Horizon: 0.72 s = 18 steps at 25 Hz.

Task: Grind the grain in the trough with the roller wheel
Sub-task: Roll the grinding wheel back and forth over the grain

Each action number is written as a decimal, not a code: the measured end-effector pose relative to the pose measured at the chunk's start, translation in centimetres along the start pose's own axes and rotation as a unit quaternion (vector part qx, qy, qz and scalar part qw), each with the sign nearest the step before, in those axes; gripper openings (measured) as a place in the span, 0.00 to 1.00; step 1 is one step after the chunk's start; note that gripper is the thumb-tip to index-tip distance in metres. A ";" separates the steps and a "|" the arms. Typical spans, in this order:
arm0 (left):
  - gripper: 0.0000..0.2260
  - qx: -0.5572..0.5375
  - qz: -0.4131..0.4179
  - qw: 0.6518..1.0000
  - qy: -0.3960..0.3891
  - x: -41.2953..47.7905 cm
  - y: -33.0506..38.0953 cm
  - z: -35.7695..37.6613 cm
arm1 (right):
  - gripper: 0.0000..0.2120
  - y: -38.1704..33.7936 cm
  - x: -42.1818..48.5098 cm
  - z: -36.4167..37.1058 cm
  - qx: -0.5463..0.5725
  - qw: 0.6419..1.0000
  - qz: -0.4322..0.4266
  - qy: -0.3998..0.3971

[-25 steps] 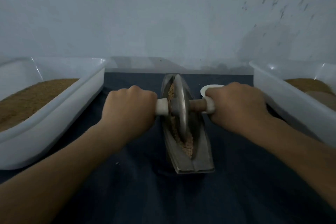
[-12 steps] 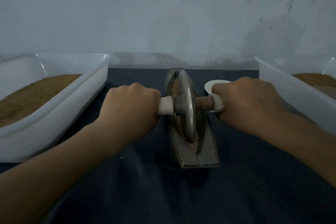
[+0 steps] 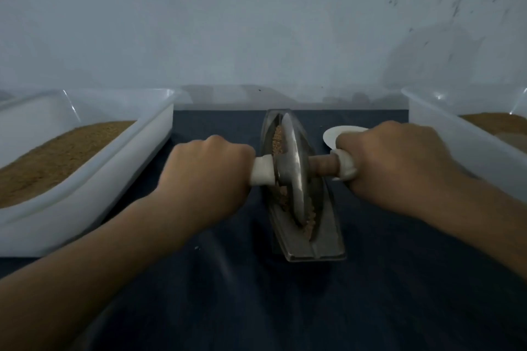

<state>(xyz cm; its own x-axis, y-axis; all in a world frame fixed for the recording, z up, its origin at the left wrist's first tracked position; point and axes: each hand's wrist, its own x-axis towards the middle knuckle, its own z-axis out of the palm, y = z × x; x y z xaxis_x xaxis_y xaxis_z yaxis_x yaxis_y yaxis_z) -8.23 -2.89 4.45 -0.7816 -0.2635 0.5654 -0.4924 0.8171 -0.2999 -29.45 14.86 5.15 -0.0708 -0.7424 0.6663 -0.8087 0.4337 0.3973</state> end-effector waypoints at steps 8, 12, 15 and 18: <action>0.03 0.004 -0.114 0.988 -0.101 7.2 0.3 2.8 | 0.05 -0.7 6.2 3.5 0.070 0.970 0.113 -0.205; 0.09 0.022 -0.022 0.999 -0.028 2.8 -0.7 1.4 | 0.15 -0.1 1.6 2.1 0.055 0.994 0.042 -0.087; 0.17 0.044 0.016 0.999 0.023 0.4 -1.1 -0.4 | 0.12 0.4 -1.3 0.7 0.047 0.999 0.018 0.021; 0.08 0.046 -0.040 0.998 -0.029 2.5 -0.3 1.0 | 0.12 -0.1 0.8 1.8 0.023 0.994 0.062 -0.087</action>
<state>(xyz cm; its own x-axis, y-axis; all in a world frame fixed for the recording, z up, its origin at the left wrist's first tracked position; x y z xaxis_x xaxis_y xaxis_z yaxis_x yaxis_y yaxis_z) -10.40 -4.26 5.20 -0.7573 -0.3576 0.5464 -0.5858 0.7418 -0.3264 -30.51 13.32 4.52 -0.2682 -0.7640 0.5868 -0.8136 0.5058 0.2867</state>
